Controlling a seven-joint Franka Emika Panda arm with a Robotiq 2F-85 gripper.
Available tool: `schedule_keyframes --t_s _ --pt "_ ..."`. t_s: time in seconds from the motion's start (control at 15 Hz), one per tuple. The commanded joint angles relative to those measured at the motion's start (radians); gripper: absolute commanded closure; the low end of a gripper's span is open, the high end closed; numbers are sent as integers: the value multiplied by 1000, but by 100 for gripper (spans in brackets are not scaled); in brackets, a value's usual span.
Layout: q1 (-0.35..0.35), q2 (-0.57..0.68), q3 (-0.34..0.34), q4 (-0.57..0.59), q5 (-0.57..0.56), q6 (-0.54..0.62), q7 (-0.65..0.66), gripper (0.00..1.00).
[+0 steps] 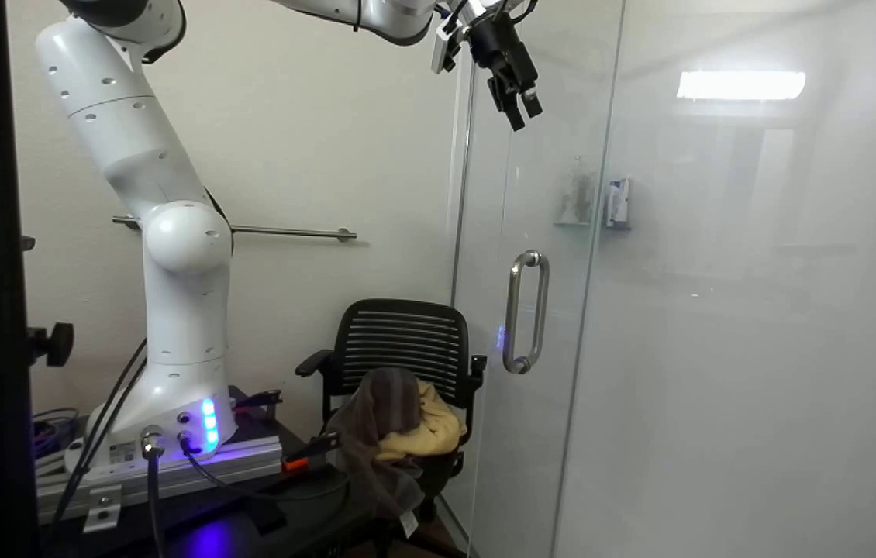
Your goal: Close the door
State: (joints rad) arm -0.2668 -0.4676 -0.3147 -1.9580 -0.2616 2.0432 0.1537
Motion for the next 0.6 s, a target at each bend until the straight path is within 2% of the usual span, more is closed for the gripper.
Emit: schedule_keyframes --t_s 0.0,0.07,0.13,0.33,0.4,0.47,0.53 --pt "-8 -46 -23 -22 86 -61 -81 0" --pt "-52 -115 5 -37 18 -45 -27 0" --pt "-27 7 19 5 17 0 -12 0" --pt "-27 7 19 5 17 0 -12 0" --pt "42 179 -54 127 134 -46 -125 0" --pt "44 139 -69 22 152 51 -114 0" --pt "38 145 -87 41 147 32 -145 0"
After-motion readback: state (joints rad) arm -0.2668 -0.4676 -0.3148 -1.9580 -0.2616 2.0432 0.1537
